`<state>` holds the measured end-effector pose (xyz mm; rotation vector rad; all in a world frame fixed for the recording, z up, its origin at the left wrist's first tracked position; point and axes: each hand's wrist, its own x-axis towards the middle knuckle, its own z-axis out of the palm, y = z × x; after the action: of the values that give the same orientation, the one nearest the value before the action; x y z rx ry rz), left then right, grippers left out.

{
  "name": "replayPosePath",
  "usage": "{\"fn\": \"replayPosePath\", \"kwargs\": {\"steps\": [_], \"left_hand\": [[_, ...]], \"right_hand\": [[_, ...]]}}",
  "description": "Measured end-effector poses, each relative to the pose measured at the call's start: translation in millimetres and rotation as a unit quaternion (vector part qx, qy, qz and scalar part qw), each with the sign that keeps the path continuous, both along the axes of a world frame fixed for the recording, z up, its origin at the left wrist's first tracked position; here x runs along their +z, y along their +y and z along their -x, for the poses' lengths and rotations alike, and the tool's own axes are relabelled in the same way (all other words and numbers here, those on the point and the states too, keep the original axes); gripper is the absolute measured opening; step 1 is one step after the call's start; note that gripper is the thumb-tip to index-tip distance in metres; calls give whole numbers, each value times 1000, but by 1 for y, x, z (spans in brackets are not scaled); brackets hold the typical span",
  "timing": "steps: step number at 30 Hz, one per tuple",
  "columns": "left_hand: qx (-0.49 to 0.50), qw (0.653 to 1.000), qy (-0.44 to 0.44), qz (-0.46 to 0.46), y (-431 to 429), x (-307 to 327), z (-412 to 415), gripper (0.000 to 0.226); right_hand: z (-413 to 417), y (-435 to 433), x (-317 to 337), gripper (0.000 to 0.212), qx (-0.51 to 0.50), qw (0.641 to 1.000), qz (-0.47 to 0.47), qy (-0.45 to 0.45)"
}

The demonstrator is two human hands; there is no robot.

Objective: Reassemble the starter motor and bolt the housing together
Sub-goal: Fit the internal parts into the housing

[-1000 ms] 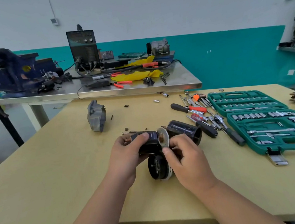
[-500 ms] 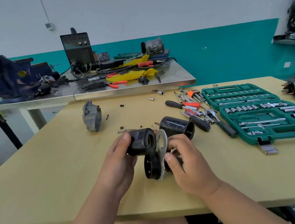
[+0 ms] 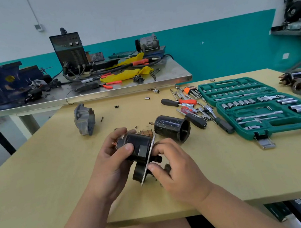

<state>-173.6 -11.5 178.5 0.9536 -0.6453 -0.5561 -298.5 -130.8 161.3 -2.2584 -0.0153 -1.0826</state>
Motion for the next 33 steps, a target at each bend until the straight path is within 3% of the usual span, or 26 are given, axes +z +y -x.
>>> {"fn": "replayPosePath", "kwargs": {"steps": [3,7,11,15,19,22,26,28,31,33], "left_hand": [[3,991,-121,-62,5,11,-7,40],[2,925,-325,-195,15,45,-18,62],[26,800,-505,-323,13,70,-22,60],[-16,658,-634,-406,12,78,-18,55],[-37,615,-626,-478,16,89,-22,57],[-16,625,-628,-463,25,83,-23,69],[31,764,-557,-324,41,57,-23,62],[49,803,-525,-278,43,47,-23,64],[56,809,-516,-274,44,46,-23,68],[43,780,-545,-303,46,53,-23,72]], "right_hand": [[-2,-1,3,29,4,1000,-5,28],[-5,-5,6,24,35,996,-2,85],[-9,-9,15,23,49,991,-9,127],[-15,-9,24,25,64,985,2,159],[-21,-6,32,24,54,977,104,176],[-25,-1,35,19,55,974,163,148],[-27,3,37,11,51,976,179,114],[-26,4,38,8,50,976,186,102],[-25,8,40,7,55,974,199,96],[-24,12,42,9,55,970,217,96]]}}
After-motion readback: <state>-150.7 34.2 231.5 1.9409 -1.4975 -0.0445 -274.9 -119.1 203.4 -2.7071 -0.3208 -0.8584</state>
